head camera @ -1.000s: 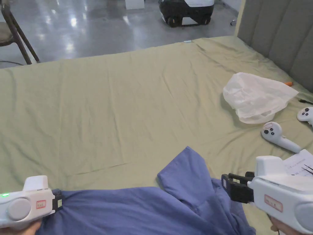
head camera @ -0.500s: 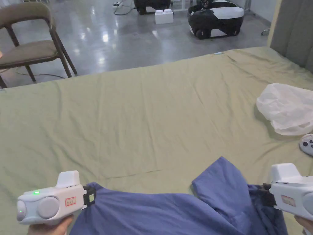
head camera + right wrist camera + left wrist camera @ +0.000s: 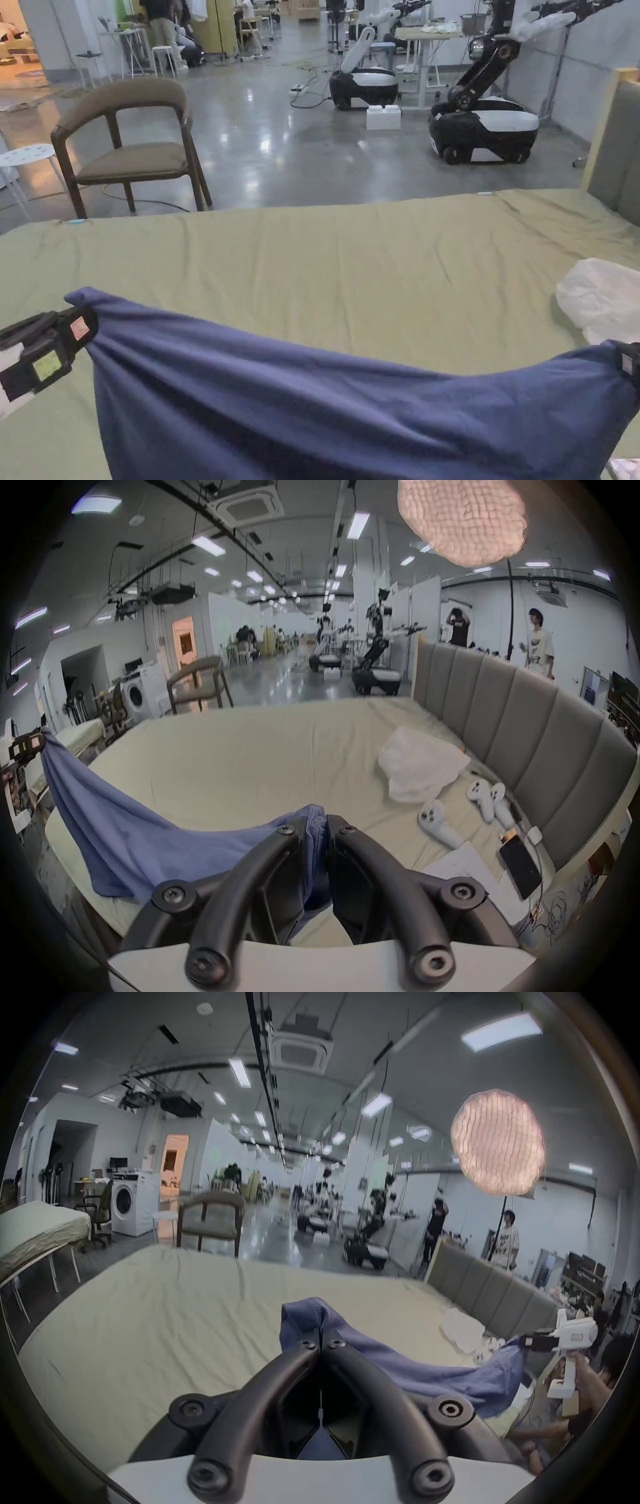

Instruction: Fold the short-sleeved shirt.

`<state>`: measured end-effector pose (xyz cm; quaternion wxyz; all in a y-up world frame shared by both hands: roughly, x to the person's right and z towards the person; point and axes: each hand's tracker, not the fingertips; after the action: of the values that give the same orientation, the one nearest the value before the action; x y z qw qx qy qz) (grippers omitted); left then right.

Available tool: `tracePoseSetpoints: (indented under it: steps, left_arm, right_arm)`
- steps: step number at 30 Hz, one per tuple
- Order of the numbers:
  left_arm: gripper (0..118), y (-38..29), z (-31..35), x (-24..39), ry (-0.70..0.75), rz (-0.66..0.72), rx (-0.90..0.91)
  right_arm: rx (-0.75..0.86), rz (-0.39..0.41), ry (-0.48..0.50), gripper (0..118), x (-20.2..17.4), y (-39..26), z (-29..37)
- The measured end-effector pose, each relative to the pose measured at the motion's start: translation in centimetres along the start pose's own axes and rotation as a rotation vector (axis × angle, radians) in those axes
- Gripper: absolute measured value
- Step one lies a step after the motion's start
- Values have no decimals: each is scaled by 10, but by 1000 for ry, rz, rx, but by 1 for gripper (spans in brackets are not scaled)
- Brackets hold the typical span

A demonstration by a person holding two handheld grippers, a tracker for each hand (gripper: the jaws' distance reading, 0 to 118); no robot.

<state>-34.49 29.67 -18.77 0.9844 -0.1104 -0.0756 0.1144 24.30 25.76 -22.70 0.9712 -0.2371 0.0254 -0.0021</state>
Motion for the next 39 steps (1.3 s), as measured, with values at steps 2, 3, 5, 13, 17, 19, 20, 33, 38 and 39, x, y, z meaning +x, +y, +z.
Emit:
tracePoseSetpoints:
  steps: [2, 3, 5, 13, 17, 19, 20, 33, 38, 39]
  left_arm:
    - [0, 21, 11, -2, 0, 8, 55]
    - [0, 30, 12, -2, 10, -12, 73]
    - [0, 50, 12, -1, 24, -25, 110]
    - [0, 131, -30, -6, 79, -49, 213]
    - [0, 160, -57, -12, 102, -66, 232]
    - [0, 172, -72, -15, 123, -73, 229]
    - [0, 176, -79, -16, 129, -80, 225]
    - [0, 106, -173, -37, 157, -91, -5]
    - [0, 5, -180, -52, 164, 5, -179]
    - [0, -11, -173, -51, 157, 21, -205]
  right_arm:
    - [45, -22, 3, 9, 2, 17, 2]
    - [80, -38, 11, 9, 0, 27, 5]
    - [135, -57, 30, 9, -4, 51, 7]
    - [254, 22, 8, 9, -30, 155, -13]
    - [289, 36, -20, 9, -35, 196, -32]
    - [302, 17, -22, 9, -35, 212, -42]
    - [305, 14, -24, 9, -36, 221, -47]
    - [124, 31, -19, 9, -57, 193, -155]
    - [-44, 2, 37, 9, -57, 98, -198]
    - [-65, 0, 45, 9, -55, 80, -201]
